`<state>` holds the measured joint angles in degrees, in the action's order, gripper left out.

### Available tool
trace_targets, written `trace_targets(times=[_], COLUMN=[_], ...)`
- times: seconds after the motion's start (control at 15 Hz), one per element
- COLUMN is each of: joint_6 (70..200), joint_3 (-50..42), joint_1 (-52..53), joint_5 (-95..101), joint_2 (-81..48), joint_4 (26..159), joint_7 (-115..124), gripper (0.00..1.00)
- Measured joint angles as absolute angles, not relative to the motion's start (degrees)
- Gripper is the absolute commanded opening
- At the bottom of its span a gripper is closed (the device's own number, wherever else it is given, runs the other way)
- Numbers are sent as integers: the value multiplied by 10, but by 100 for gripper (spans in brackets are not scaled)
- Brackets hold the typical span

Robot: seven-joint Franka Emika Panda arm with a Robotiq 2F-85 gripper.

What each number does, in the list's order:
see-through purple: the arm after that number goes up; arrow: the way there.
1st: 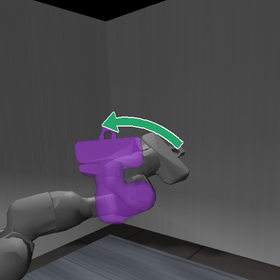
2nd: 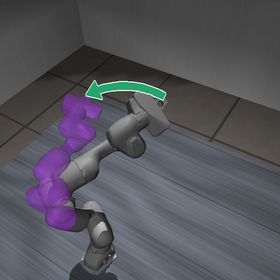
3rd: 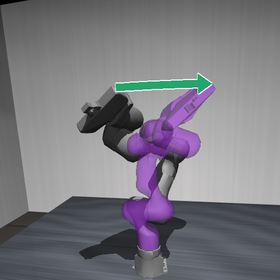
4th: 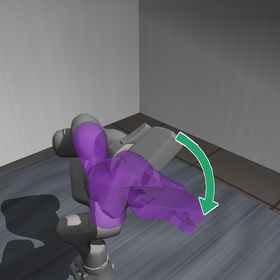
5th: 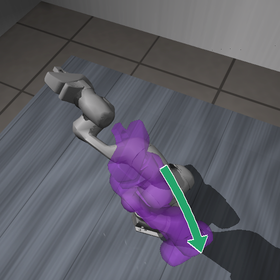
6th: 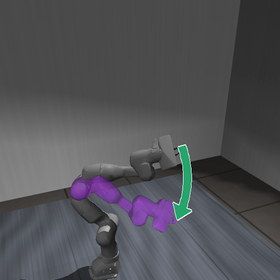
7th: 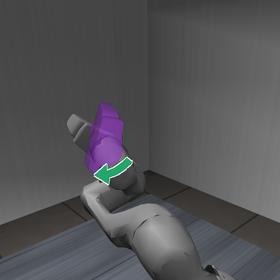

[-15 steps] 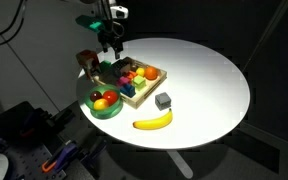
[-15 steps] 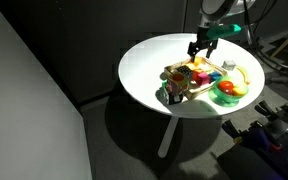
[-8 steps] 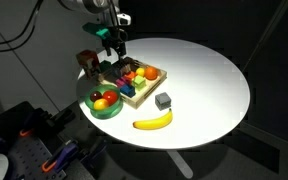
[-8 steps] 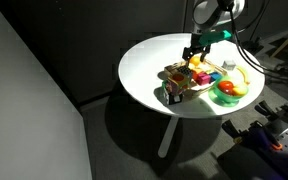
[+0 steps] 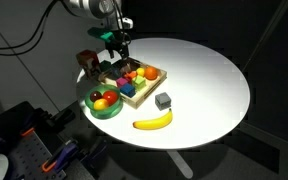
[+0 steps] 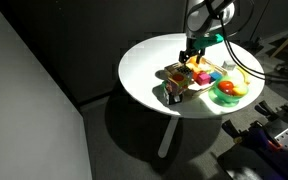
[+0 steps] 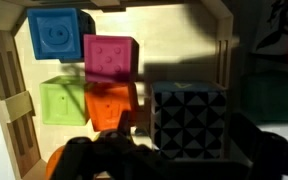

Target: Pick up the block with the letter a on it and put it on the green block, push the block with the letter a on it over onto the table

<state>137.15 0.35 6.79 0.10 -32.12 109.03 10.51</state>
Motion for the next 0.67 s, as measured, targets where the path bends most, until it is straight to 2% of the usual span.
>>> trace_targets(times=[0.67], joint_6=[1371], joint_3=[4], joint_1=[68], joint_5=[1], joint_2=[-326], joint_4=[1091], joint_7=[105], gripper=[100])
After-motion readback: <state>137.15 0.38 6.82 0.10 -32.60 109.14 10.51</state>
